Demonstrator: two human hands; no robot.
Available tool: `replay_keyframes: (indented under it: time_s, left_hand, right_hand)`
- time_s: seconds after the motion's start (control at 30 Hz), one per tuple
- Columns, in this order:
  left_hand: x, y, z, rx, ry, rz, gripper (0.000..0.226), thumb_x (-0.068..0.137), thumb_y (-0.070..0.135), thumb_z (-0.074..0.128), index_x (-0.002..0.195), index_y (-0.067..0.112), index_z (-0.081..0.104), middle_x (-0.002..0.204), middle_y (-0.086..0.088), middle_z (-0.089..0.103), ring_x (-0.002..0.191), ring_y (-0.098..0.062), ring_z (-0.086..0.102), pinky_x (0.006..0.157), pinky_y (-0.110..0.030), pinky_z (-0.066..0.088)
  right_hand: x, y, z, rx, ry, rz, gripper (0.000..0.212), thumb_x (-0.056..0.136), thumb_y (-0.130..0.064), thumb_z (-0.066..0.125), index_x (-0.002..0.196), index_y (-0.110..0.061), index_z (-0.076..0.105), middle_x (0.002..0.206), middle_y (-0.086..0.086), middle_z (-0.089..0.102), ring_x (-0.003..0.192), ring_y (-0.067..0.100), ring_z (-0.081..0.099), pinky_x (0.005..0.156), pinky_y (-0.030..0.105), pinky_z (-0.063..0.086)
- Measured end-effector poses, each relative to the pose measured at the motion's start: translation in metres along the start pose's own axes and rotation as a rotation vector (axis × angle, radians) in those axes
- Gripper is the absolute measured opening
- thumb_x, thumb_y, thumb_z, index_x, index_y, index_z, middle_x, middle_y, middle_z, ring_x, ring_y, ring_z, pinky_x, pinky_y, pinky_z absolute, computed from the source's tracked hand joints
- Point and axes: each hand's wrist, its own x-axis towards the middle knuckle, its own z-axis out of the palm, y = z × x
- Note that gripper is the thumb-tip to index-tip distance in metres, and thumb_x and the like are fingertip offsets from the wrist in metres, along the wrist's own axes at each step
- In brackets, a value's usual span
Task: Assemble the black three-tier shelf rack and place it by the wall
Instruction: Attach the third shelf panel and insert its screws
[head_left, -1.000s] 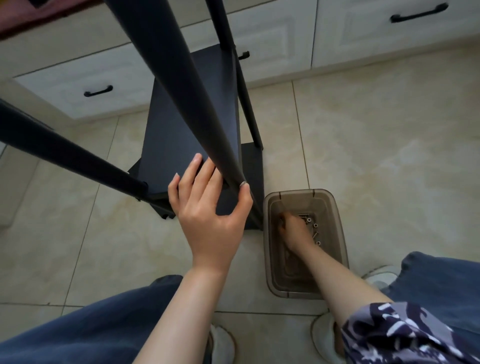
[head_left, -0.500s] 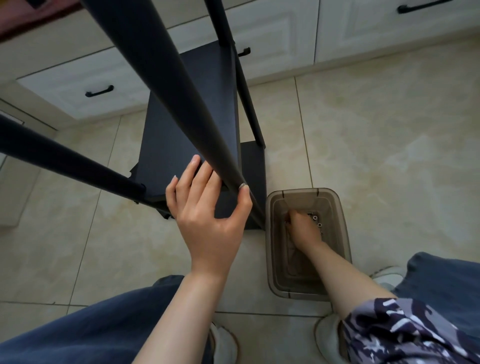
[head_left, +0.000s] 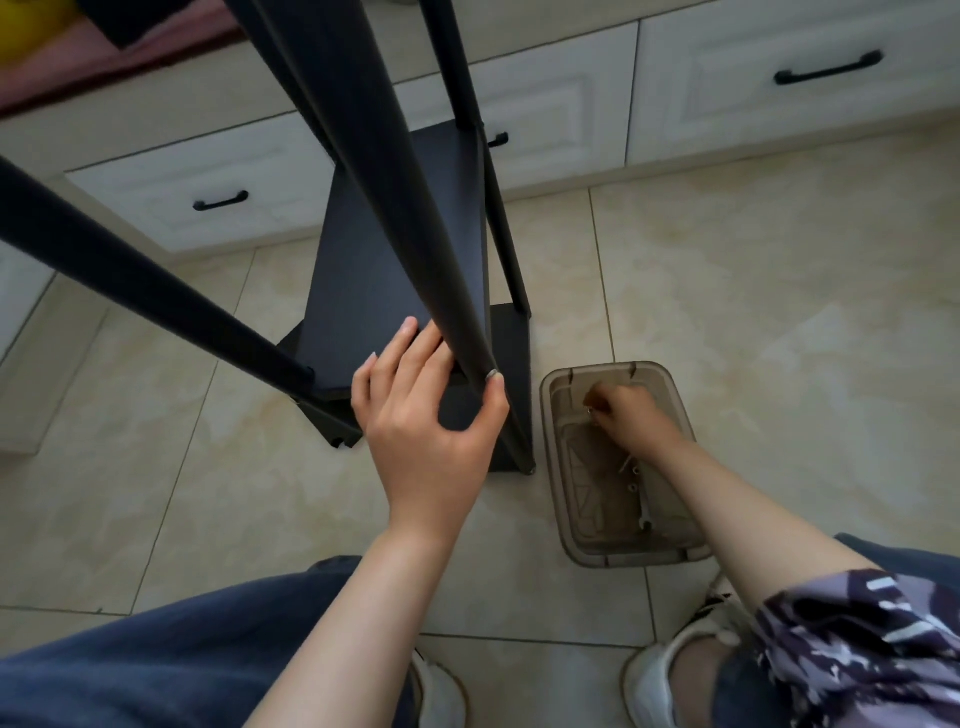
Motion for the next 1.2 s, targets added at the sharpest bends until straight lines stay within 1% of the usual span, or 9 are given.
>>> replay_keyframes:
  time_s: [0.17,0.3,0.43,0.53,0.6,0.77,0.9,1.07,1.2]
  left_hand:
    - [0.008,0.003,-0.012,0.015,-0.07,-0.007,0.037,0.085,0.043,0.063,0.11,0.018,0.075,0.126,0.004,0.069,0.132,-0.019,0.053,0.111,-0.039,0.028]
    - [0.028,-0.004,-0.024,0.046,-0.163,0.025,0.039,0.078,0.056,0.062,0.099,0.023,0.07,0.104,0.014,0.063,0.108,-0.008,0.045,0.095,-0.037,0.034]
    - [0.045,-0.008,-0.031,0.037,-0.296,0.019,0.038,0.073,0.053,0.073,0.102,0.031,0.062,0.105,0.016,0.049,0.108,-0.008,0.034,0.1,-0.044,0.038]
    - [0.054,-0.01,-0.033,0.036,-0.399,-0.037,0.062,0.074,0.053,0.078,0.129,0.038,0.054,0.134,0.017,0.041,0.135,-0.011,0.02,0.119,-0.057,0.018]
    - [0.06,-0.012,-0.034,0.064,-0.513,-0.078,0.081,0.075,0.058,0.073,0.146,0.048,0.036,0.159,0.017,0.023,0.153,-0.017,-0.002,0.119,-0.062,-0.004]
    - [0.072,-0.013,-0.033,0.194,-0.775,-0.14,0.089,0.082,0.067,0.059,0.152,0.06,0.005,0.167,0.021,-0.006,0.151,-0.034,-0.029,0.112,-0.065,-0.021]
    - [0.076,-0.025,-0.043,0.204,-0.833,-0.12,0.089,0.085,0.066,0.059,0.151,0.062,-0.001,0.164,0.027,-0.013,0.15,-0.033,-0.03,0.112,-0.068,-0.019]
    - [0.09,-0.045,-0.07,0.188,-0.86,-0.119,0.089,0.086,0.065,0.061,0.153,0.06,0.002,0.164,0.029,-0.009,0.153,-0.03,-0.023,0.116,-0.068,-0.01]
    - [0.099,-0.069,-0.095,0.163,-0.855,-0.131,0.086,0.088,0.065,0.059,0.152,0.062,0.002,0.167,0.023,-0.007,0.156,-0.024,-0.014,0.119,-0.067,-0.002]
  right_hand:
    - [-0.014,-0.03,-0.005,0.152,0.098,-0.04,0.02,0.094,-0.016,0.064,0.112,-0.014,0.073,0.106,0.003,0.073,0.096,0.016,0.066,0.082,0.023,0.045]
    - [-0.027,-0.07,-0.015,0.371,0.237,-0.036,0.013,0.094,-0.024,0.066,0.107,-0.022,0.069,0.092,-0.015,0.066,0.081,-0.007,0.056,0.07,0.007,0.04]
    - [-0.036,-0.114,-0.035,0.676,0.36,0.03,0.008,0.097,-0.033,0.061,0.099,-0.025,0.06,0.089,-0.013,0.063,0.084,0.0,0.06,0.067,0.011,0.042]
    - [-0.039,-0.141,-0.042,0.876,0.329,0.037,0.011,0.102,-0.034,0.051,0.101,-0.024,0.055,0.086,-0.006,0.069,0.079,0.003,0.066,0.067,0.017,0.047]
    - [-0.039,-0.157,-0.042,0.961,0.282,0.032,0.013,0.104,-0.034,0.047,0.102,-0.023,0.055,0.084,-0.004,0.071,0.081,0.005,0.068,0.071,0.021,0.052]
    - [-0.045,-0.182,-0.033,0.969,0.166,0.009,0.022,0.105,-0.036,0.045,0.106,-0.018,0.056,0.102,0.005,0.065,0.097,0.018,0.064,0.077,0.028,0.05]
    - [-0.047,-0.195,-0.031,0.964,0.115,0.019,0.025,0.104,-0.038,0.045,0.107,-0.015,0.054,0.104,0.016,0.067,0.096,0.033,0.067,0.086,0.047,0.055]
    - [-0.045,-0.223,-0.024,1.001,0.101,-0.007,0.026,0.106,-0.034,0.041,0.106,-0.01,0.052,0.086,0.012,0.064,0.062,0.014,0.064,0.051,0.023,0.048]
    - [-0.037,-0.249,-0.018,0.991,0.055,-0.057,0.024,0.106,-0.031,0.041,0.105,-0.009,0.049,0.081,0.013,0.062,0.055,0.012,0.06,0.048,0.022,0.045]
